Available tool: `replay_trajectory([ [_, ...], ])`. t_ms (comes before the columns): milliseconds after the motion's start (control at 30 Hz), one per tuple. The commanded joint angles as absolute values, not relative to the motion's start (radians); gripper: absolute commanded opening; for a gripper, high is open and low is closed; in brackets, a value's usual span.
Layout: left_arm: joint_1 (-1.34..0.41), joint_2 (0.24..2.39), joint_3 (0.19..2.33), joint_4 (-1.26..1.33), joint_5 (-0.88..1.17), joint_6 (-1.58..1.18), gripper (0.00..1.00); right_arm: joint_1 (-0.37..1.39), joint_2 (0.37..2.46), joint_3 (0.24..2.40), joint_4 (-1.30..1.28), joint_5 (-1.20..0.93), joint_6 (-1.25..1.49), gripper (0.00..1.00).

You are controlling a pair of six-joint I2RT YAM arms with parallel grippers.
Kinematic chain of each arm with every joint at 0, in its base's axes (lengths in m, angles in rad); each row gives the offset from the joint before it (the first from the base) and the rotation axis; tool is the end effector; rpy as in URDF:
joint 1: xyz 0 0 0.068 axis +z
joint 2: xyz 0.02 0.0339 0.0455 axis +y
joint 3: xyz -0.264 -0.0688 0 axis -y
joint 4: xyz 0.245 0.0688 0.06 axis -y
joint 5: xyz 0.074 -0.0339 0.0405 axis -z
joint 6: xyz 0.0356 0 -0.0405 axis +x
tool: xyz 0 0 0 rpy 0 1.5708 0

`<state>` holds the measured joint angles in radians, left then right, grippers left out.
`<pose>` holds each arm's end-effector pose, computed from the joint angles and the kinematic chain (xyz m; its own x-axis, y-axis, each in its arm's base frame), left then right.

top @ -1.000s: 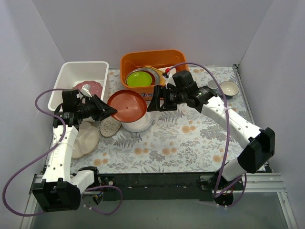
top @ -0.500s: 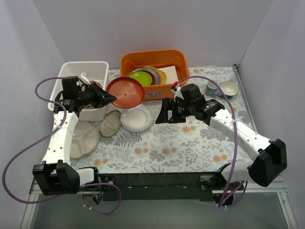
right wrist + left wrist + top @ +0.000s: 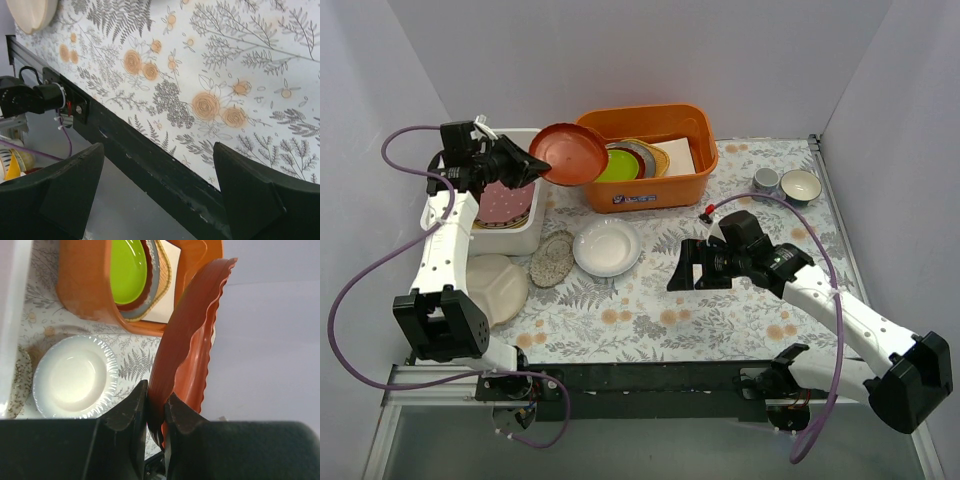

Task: Place the plates into the plastic bin on the countertop
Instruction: Place the plate in the plastic bin.

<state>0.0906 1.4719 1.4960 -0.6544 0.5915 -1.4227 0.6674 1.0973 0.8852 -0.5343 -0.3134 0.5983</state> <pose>0.3216 0.0093 0.3811 -0.4560 -0.8658 0.2058 -0.5254 0.0753 -0.8475 0.1746 0.1516 0.2823 -0.8724 -0.0053 -0.4887 -0.3330 0.7383 0.5865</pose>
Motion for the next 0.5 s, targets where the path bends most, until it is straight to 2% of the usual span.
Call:
replay_trajectory([
  [0,0.15,1.486,1.56,-0.663,0.603,-1.431,0.0,0.664,1.04,0.824,-0.543,-0.302,0.612,0.97],
  [233,0.265,1.497,1.559,-0.675,0.542,-1.468,0.0,0.664,1.028,0.779,-0.535,-0.307,0.621,0.97],
  [467,0.31,1.497,1.537,-0.635,0.465,-1.523,0.0,0.664,1.068,0.784,-0.538,-0.327,0.607,0.97],
])
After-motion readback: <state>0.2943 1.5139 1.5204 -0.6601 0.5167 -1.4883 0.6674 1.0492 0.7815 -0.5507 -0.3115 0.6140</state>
